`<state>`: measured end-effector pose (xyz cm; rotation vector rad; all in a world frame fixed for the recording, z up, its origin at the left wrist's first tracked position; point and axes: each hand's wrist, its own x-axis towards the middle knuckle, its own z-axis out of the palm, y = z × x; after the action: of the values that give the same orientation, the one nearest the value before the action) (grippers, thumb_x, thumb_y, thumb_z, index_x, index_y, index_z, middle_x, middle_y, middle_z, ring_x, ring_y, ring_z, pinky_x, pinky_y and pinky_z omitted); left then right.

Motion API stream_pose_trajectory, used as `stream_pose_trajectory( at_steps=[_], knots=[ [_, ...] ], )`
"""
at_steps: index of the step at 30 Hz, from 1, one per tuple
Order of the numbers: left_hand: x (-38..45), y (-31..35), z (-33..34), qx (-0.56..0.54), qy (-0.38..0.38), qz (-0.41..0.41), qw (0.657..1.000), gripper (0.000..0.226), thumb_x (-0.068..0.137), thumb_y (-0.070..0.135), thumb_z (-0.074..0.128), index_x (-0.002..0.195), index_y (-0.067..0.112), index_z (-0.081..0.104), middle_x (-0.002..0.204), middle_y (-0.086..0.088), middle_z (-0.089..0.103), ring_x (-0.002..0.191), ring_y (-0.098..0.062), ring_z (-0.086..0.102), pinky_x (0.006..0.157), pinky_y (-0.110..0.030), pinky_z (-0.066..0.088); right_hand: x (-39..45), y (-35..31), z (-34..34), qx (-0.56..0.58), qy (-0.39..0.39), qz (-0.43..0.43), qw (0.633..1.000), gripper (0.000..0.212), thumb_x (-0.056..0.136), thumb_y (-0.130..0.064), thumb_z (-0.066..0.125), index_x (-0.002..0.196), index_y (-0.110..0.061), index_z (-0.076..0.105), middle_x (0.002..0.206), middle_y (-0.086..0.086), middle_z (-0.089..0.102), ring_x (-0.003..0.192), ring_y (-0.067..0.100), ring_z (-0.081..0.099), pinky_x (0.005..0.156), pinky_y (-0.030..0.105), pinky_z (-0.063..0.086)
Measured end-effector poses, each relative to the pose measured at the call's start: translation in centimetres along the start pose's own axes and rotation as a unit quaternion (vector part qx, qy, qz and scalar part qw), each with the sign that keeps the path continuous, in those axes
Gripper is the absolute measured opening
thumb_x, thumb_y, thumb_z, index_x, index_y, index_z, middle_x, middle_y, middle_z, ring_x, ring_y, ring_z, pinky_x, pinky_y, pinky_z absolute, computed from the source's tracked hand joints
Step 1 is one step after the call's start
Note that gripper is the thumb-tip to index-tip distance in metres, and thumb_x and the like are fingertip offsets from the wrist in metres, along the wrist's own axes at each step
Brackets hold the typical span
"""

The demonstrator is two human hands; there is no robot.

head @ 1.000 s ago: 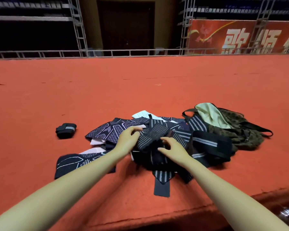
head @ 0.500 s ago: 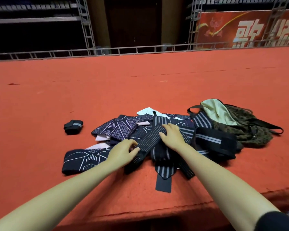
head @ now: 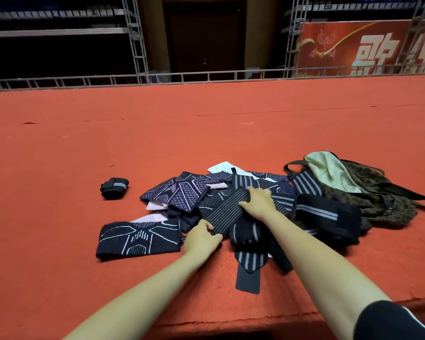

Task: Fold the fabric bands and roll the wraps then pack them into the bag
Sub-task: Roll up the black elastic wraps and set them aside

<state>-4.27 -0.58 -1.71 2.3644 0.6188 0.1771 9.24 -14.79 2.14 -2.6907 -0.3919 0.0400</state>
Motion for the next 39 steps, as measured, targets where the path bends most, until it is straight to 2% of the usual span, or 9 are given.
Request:
stream_pose_trajectory(
  at_steps=[6,10,13,16,20,24,27,33,39],
  knots=[
    [0.7,0.1,0.3,-0.093,0.019,-0.063,0.993,0.032,0.077,0.025,0.062,0.108,0.023,0.057,0.104,0.003,0.065,0.102,-0.023,0.061,0.083,-0.028,0.044,0.9,0.2,0.9,0.06,0.035,0.037,0.997,0.068,0.083,-0.044,0.064,0.139,-0.016,0.039,0.128,0.01,0.054,0.128,0.031,0.038,0.098,0.042,0.041],
    [0.8,-1.1,-0.4,-0.175,0.009,-0.036,0.984,0.036,0.081,0.013,0.055,0.116,0.016,0.059,0.077,0.006,0.062,0.081,-0.02,0.062,0.079,-0.029,0.049,0.4,0.1,0.2,0.088,0.045,-0.012,0.995,0.022,0.088,-0.039,0.06,0.099,-0.021,0.068,0.101,0.004,0.065,0.118,0.028,0.043,0.09,0.038,0.043],
    [0.4,-1.8,-2.7,-0.206,0.027,0.016,0.978,0.037,0.087,0.005,0.046,0.122,0.012,0.058,0.082,0.003,0.062,0.068,-0.01,0.054,0.063,-0.016,0.041,-1.2,-0.9,-1.5,0.17,0.086,-0.062,0.98,0.03,0.087,-0.035,0.064,0.064,-0.018,0.058,0.069,0.0,0.055,0.085,0.023,0.051,0.066,0.033,0.038],
    [0.1,-2.3,-6.1,-0.226,0.054,0.052,0.971,0.042,0.089,0.001,0.039,0.124,0.011,0.059,0.12,-0.004,0.062,0.099,-0.017,0.057,0.084,-0.021,0.043,-3.6,-2.8,-3.9,0.329,0.098,-0.082,0.936,0.013,0.088,-0.024,0.065,0.079,-0.013,0.066,0.072,-0.001,0.063,0.066,0.014,0.057,0.061,0.028,0.041],
    [-0.4,-3.9,-9.6,-0.207,0.087,0.076,0.972,0.045,0.089,-0.001,0.035,0.126,0.008,0.058,0.127,-0.002,0.057,0.118,-0.017,0.049,0.087,-0.017,0.032,-7.2,-4.4,-4.8,0.422,0.141,-0.1,0.89,0.006,0.09,-0.009,0.061,0.094,-0.008,0.065,0.079,-0.003,0.063,0.066,-0.001,0.057,0.055,0.008,0.043],
    [-1.2,-7.2,-11.9,-0.298,0.12,0.03,0.946,0.042,0.087,0.005,0.038,0.121,0.015,0.062,0.121,-0.001,0.06,0.115,-0.02,0.053,0.099,-0.028,0.038,-9.8,-3.2,-3.0,0.448,0.171,-0.066,0.875,0.011,0.089,-0.013,0.061,0.088,-0.003,0.065,0.08,0.004,0.065,0.074,0.013,0.057,0.067,0.024,0.045],
    [-2.0,-10.5,-13.4,-0.355,0.139,0.0,0.924,0.032,0.089,0.007,0.045,0.113,0.014,0.065,0.105,0.002,0.066,0.1,-0.019,0.06,0.086,-0.033,0.047,-11.6,-1.8,-0.8,0.443,0.153,-0.035,0.883,0.011,0.088,-0.015,0.063,0.082,-0.006,0.067,0.082,0.008,0.068,0.075,0.016,0.059,0.072,0.032,0.046],
    [-2.6,-18.8,-14.4,-0.214,0.165,-0.068,0.96,0.036,0.091,0.013,0.049,0.126,0.02,0.058,0.125,-0.016,0.056,0.115,-0.028,0.053,0.102,-0.037,0.04,-14.5,-0.2,3.2,0.373,0.131,0.004,0.918,0.018,0.086,-0.015,0.065,0.069,-0.009,0.062,0.07,0.007,0.064,0.069,0.018,0.055,0.065,0.034,0.041],
    [-4.1,-20.2,-14.5,-0.029,0.137,-0.064,0.988,0.046,0.087,0.003,0.041,0.13,0.014,0.054,0.105,-0.026,0.057,0.096,-0.038,0.055,0.077,-0.035,0.039,-15.8,-0.3,5.6,0.241,0.101,-0.011,0.965,0.003,0.084,-0.015,0.067,0.083,-0.012,0.067,0.079,0.002,0.066,0.08,0.018,0.059,0.067,0.027,0.034]
  ],
)
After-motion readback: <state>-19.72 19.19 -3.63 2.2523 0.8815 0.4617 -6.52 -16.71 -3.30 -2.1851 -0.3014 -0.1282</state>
